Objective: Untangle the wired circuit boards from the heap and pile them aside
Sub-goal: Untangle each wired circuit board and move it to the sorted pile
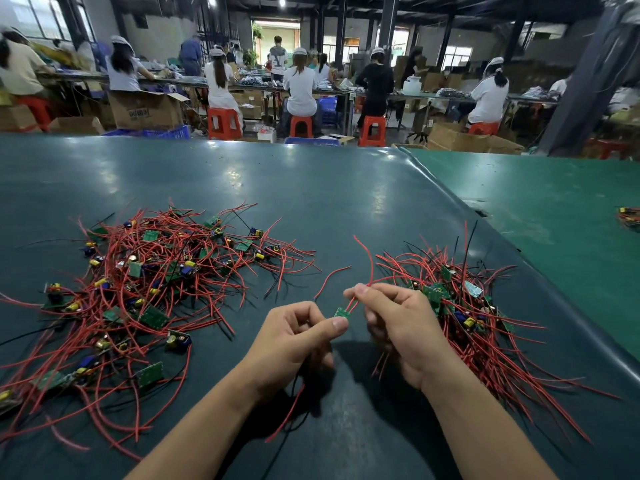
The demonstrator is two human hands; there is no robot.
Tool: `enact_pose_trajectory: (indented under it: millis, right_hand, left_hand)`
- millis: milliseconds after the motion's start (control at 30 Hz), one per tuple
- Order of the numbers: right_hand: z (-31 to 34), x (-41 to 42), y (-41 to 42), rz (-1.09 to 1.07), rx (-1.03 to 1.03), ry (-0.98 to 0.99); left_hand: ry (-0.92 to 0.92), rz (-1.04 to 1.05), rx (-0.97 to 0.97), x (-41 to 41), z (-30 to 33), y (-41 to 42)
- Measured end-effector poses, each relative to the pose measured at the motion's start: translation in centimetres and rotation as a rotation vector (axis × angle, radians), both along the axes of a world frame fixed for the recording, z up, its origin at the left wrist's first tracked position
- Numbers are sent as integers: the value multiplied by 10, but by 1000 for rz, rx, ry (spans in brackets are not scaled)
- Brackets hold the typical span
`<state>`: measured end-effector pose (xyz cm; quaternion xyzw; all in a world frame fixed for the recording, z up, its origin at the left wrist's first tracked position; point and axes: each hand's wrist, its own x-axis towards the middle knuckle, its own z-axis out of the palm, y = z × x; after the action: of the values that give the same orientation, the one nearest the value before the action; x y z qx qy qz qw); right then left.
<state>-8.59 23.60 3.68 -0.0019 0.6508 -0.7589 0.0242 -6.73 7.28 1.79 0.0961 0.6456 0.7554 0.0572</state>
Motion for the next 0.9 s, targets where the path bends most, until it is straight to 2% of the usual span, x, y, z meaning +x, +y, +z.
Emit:
enact_pose_trajectory:
  millis: [233, 400, 900]
  right_hand:
    - [-1, -5, 4, -180, -41, 83]
    - [-2, -12, 8, -297, -191, 90]
    - [0, -16, 17, -416, -252, 119]
  left_hand:
    - [-18, -73, 17, 3, 1, 0]
    - [-9, -167, 20, 7, 2, -1]
    - [-48, -307, 48, 10, 1, -3]
